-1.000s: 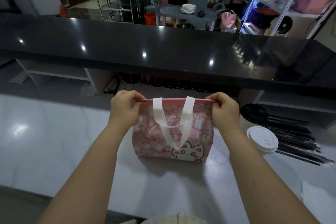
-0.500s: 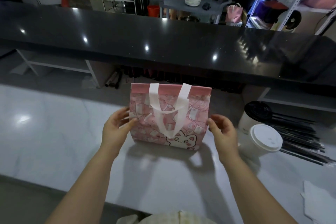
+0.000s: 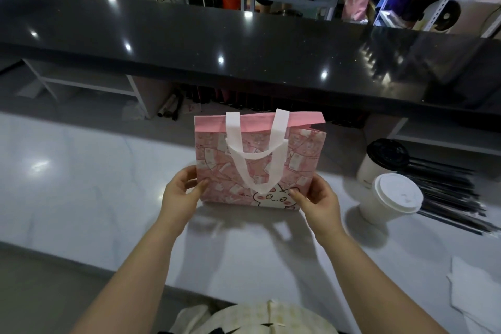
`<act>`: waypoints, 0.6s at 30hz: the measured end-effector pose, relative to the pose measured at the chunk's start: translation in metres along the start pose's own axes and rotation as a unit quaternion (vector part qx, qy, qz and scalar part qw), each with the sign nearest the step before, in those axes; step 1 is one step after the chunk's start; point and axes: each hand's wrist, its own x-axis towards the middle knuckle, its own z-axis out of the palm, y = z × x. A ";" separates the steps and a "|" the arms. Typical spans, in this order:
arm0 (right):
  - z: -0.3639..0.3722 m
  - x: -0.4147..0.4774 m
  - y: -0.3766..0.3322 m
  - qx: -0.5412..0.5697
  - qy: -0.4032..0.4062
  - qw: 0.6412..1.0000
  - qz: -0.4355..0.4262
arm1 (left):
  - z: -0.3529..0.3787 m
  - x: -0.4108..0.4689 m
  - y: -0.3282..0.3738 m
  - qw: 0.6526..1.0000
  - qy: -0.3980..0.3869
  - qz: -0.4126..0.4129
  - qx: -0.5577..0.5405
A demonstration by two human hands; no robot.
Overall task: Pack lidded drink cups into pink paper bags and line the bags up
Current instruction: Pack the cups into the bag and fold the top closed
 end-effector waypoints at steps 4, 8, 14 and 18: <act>0.003 0.000 0.001 -0.006 0.013 1.000 -0.002 | 0.002 -0.001 -0.001 1.000 0.002 -0.018 -0.008; -0.006 0.002 0.000 0.002 0.013 0.999 0.035 | -0.002 -0.003 -0.008 0.999 0.009 -0.027 0.018; -0.005 0.002 0.000 -0.035 -0.003 0.998 0.047 | 0.000 -0.008 -0.002 0.998 0.000 -0.064 0.019; -0.018 0.011 -0.024 -0.039 -0.007 0.999 0.016 | -0.019 -0.004 0.035 0.995 -0.038 -0.072 0.058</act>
